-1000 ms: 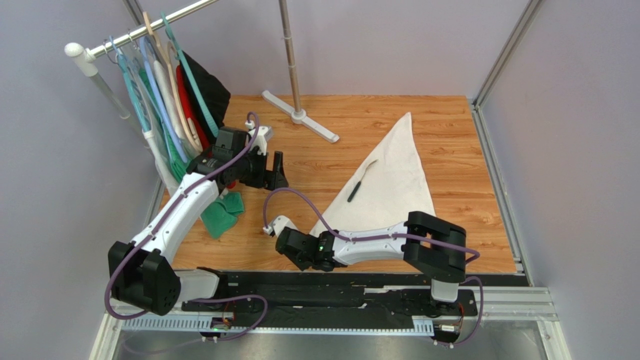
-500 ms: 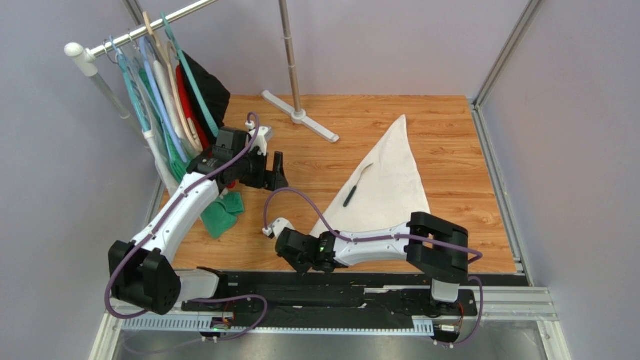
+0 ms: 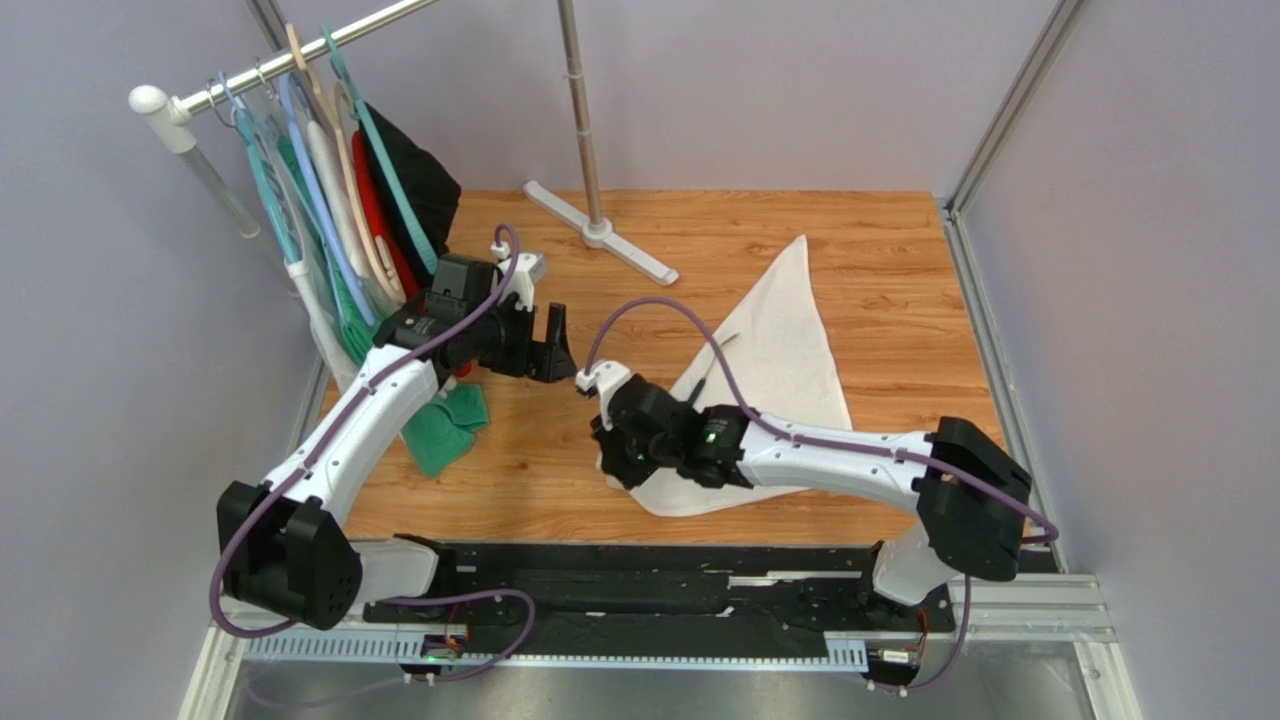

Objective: Fold the napkin, place the utensils inside, and roll it up
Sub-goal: Fold the napkin

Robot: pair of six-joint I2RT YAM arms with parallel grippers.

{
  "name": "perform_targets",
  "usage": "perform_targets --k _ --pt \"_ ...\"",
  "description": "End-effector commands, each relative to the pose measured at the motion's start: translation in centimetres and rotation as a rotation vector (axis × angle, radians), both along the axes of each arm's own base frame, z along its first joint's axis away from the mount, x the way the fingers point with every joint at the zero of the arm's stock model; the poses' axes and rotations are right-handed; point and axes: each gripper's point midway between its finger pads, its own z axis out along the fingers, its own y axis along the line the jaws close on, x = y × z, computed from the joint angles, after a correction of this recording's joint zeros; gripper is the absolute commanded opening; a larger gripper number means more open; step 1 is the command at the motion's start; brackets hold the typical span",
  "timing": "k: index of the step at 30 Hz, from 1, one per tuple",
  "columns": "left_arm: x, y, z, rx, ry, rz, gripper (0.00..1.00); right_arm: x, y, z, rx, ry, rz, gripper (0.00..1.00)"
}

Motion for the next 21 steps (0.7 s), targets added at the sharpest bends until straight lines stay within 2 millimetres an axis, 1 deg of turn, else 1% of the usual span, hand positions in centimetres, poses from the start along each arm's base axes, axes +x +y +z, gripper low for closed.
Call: perform_targets --k 1,2,3,5,6,8,9,11,12,14,15,17,18,20,21 --pt "0.1 0.2 0.7 0.002 -0.034 -0.012 0.95 3.5 -2.7 1.2 0.039 0.002 -0.026 0.0" --pt "0.1 0.2 0.7 0.001 -0.033 -0.013 0.95 4.2 -3.2 1.2 0.035 0.003 -0.038 0.0" --pt "0.0 0.1 0.6 -0.001 -0.03 -0.016 0.95 5.6 -3.9 1.3 0.034 -0.001 -0.062 0.0" --pt "0.0 0.0 0.7 -0.006 -0.028 -0.018 0.94 6.6 -4.6 1.2 0.03 -0.004 -0.062 0.0" --pt "0.0 0.0 0.6 -0.007 -0.027 -0.019 0.94 8.1 -5.4 1.3 0.029 -0.007 -0.091 0.0" --pt "0.0 -0.1 0.6 -0.009 -0.025 -0.023 0.94 9.2 -6.0 0.7 0.015 0.003 -0.096 0.0" --pt "0.0 0.0 0.5 -0.007 -0.022 -0.022 0.94 10.4 -6.8 0.6 0.016 0.004 -0.119 0.0" --pt "-0.1 -0.1 0.4 -0.011 -0.016 -0.025 0.94 11.4 -7.2 0.4 0.008 0.005 -0.122 0.0" --pt "0.0 -0.2 0.3 -0.011 -0.013 -0.026 0.95 12.5 -7.9 0.5 0.007 0.002 -0.145 0.0" --pt "0.0 -0.3 0.3 -0.015 -0.008 -0.03 0.94 13.7 -8.4 0.4 0.004 0.004 -0.158 0.0" --pt "0.0 -0.3 0.2 -0.015 -0.005 -0.031 0.94 14.7 -9.2 0.4 0.005 0.004 -0.182 0.0" --pt "0.0 -0.3 0.1 -0.014 -0.004 -0.031 0.94 15.9 -9.8 0.3 0.007 0.005 -0.199 0.0" --pt "0.0 -0.3 0.1 -0.014 -0.004 -0.031 0.95 16.9 -10.6 0.3 0.004 -0.001 -0.219 0.0" --pt "0.0 -0.3 0.1 -0.014 -0.004 -0.033 0.94 18.2 -11.1 0.2 0.003 -0.008 -0.24 0.0" --pt "0.0 -0.3 0.1 -0.015 -0.004 -0.033 0.95 19.1 -11.8 0.2 0.003 -0.015 -0.257 0.0"
